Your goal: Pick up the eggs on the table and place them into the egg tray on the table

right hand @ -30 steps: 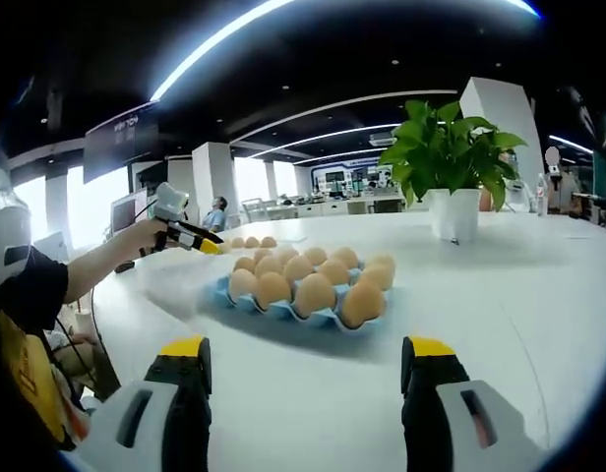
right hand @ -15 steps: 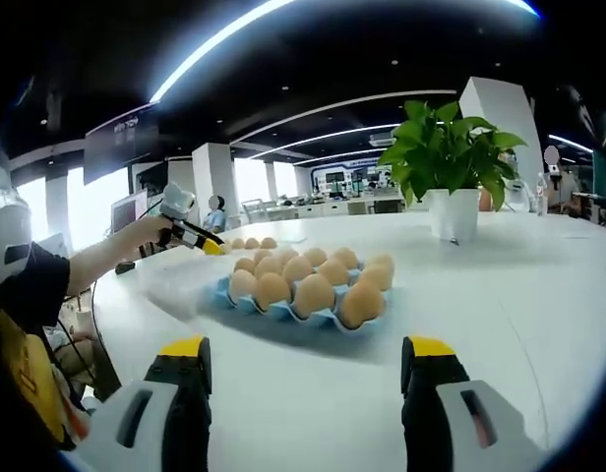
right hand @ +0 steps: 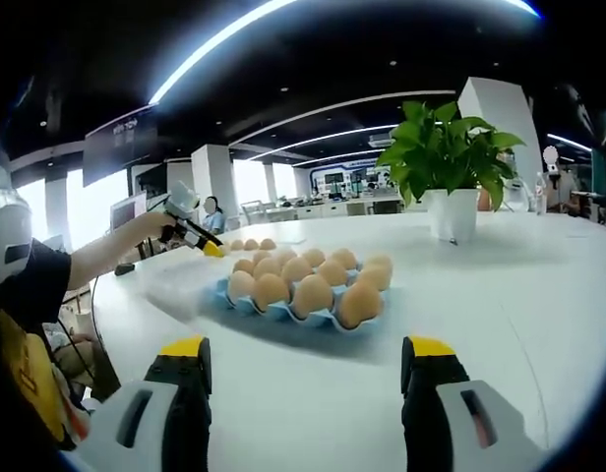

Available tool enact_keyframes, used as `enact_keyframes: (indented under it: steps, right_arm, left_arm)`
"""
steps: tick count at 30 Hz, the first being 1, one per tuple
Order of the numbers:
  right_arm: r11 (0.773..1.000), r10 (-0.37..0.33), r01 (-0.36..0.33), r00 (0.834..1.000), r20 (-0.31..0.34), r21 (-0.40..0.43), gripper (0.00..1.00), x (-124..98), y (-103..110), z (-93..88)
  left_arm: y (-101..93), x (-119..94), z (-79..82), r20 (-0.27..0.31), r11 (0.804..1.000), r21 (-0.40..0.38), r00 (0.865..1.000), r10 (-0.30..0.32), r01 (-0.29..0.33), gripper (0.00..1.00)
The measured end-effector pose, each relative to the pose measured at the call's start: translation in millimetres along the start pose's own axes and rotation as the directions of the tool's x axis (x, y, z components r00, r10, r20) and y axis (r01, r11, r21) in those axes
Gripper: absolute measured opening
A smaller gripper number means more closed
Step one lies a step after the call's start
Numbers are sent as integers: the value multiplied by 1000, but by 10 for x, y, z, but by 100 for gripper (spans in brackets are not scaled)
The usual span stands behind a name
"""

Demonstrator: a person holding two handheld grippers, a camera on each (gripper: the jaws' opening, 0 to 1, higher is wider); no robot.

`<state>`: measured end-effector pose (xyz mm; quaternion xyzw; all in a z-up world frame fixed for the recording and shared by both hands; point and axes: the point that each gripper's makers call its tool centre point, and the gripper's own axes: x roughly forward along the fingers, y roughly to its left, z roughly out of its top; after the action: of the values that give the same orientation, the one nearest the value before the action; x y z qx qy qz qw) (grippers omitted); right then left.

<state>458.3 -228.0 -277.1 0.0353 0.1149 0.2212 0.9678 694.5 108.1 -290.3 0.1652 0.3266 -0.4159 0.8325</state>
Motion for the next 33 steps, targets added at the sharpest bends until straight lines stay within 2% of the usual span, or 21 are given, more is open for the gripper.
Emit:
enact_keyframes:
  steps: [3,8,12,25,33]
  right_arm:
    - [1000,-1,1,1000,9,1,83,-12,1,16]
    - [1000,-9,9,1000,2,6,83,-18,-17,-15]
    - [1000,-6,6,1000,6,7,83,-21,-10,-10]
    - [1000,-12,12,1000,5,5,83,-80,-5,-28]
    - [1000,-15,15,1000,15,5,83,-134,-8,-15]
  left_arm:
    - [18,0,-3,-9,1000,0,1000,1,-1,29]
    - [49,9,0,-18,1000,-3,1000,-7,7,28]
    - [-5,8,-1,-24,1000,19,1000,-7,8,25]
    - [48,10,8,-28,999,29,999,30,-29,25]
    - [1,-6,2,-25,998,35,998,52,-52,25]
